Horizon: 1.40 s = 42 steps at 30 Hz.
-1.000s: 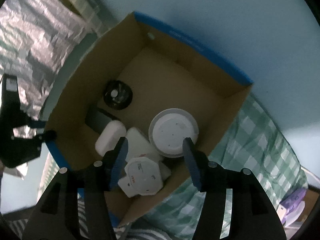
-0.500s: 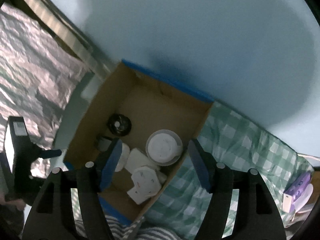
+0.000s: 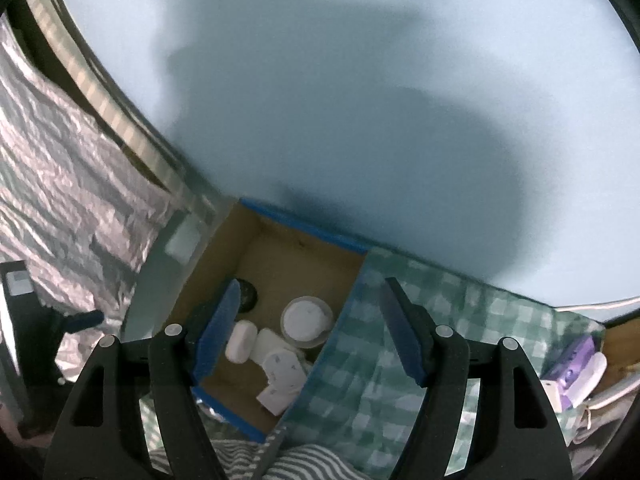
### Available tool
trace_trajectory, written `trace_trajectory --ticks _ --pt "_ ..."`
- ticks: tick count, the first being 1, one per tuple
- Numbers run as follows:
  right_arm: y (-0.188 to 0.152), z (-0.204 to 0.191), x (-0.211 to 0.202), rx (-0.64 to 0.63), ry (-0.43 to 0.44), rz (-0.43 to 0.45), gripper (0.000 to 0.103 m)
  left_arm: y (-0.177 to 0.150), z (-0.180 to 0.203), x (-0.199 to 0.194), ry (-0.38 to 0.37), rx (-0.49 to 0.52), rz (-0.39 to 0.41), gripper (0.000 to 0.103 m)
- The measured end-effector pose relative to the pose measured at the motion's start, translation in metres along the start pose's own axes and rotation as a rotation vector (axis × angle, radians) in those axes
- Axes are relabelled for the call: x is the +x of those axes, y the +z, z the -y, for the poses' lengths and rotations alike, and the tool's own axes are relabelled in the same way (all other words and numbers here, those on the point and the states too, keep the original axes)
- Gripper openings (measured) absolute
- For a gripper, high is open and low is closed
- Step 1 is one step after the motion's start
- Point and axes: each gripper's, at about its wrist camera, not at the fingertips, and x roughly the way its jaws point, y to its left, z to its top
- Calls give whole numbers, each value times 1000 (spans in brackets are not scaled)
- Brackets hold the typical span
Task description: Organize rigid objects
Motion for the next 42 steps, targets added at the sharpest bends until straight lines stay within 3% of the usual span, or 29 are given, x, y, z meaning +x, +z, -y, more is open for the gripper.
trace_trajectory --ticks 5,11,42 --pt "-4 7 -26 -4 -23 63 72 1 2 -36 61 -31 134 102" --pt "-10 11 -42 12 -36 109 72 1 9 -56 53 -50 198 102" --pt "-17 19 -40 37 -14 75 72 1 23 -50 72 -17 151 102"
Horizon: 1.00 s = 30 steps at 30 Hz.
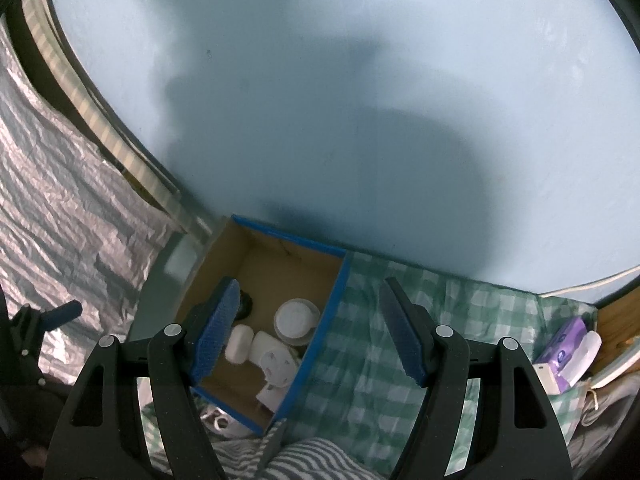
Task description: Organize rigid objects
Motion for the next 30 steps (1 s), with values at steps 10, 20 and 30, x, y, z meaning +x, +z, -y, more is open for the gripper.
trace_trajectory --ticks 10,20,30 --pt "-3 5 1 9 -6 -12 72 -1 5 -1 9 1 -4 102" --pt "-6 13 1 19 -3 -17 72 -2 13 -3 14 20 -3 102" --pt "-6 14 1 21 1 -14 72 -2 13 -3 14 20 -4 102"
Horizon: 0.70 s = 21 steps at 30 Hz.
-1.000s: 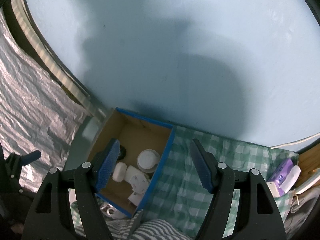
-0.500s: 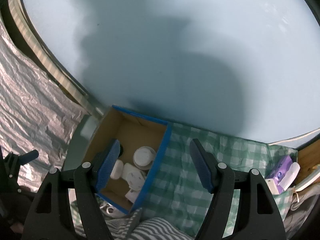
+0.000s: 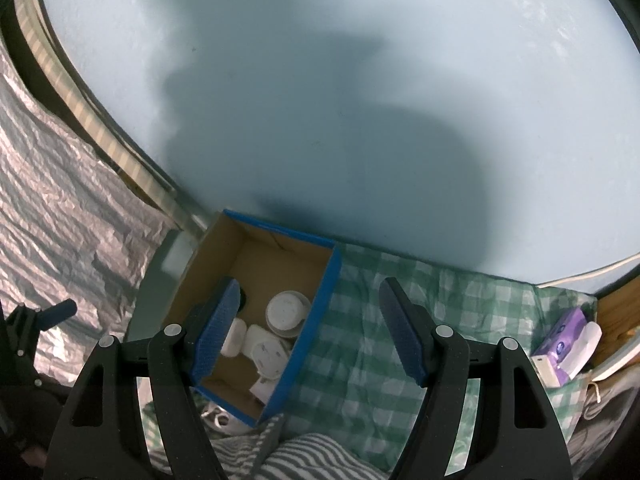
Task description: Organize rigid objects
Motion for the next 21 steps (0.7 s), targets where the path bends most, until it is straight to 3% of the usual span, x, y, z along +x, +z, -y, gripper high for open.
trace_trajectory --ticks 21 --pt "0 3 3 10 -10 -4 72 2 3 3 -19 12 -7 102"
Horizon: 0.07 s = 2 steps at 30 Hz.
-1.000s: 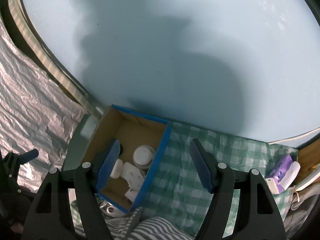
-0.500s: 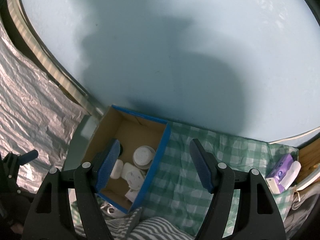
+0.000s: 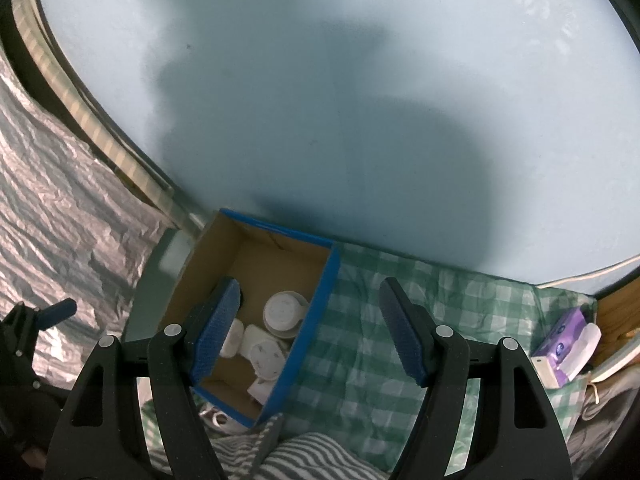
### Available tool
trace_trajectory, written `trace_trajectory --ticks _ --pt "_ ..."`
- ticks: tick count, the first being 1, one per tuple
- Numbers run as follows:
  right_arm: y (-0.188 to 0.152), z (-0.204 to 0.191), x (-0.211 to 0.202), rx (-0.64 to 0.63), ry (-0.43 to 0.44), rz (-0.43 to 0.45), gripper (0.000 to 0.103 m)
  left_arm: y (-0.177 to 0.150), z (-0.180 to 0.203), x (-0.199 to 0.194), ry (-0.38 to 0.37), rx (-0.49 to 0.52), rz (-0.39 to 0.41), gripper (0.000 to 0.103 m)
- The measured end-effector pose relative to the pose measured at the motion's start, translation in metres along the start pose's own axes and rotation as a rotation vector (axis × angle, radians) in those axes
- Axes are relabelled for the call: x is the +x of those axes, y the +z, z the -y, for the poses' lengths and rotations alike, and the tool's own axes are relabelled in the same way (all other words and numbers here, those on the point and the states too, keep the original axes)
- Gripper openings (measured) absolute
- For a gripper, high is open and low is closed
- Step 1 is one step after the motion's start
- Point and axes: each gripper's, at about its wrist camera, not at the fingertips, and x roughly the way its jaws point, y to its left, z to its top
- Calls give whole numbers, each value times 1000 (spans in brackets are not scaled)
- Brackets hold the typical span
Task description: Organize rigid objects
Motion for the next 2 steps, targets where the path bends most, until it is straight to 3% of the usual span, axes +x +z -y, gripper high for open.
trace_trajectory --ticks 2 --pt "0 -1 1 -2 1 -2 72 1 0 0 0 -5 0 102"
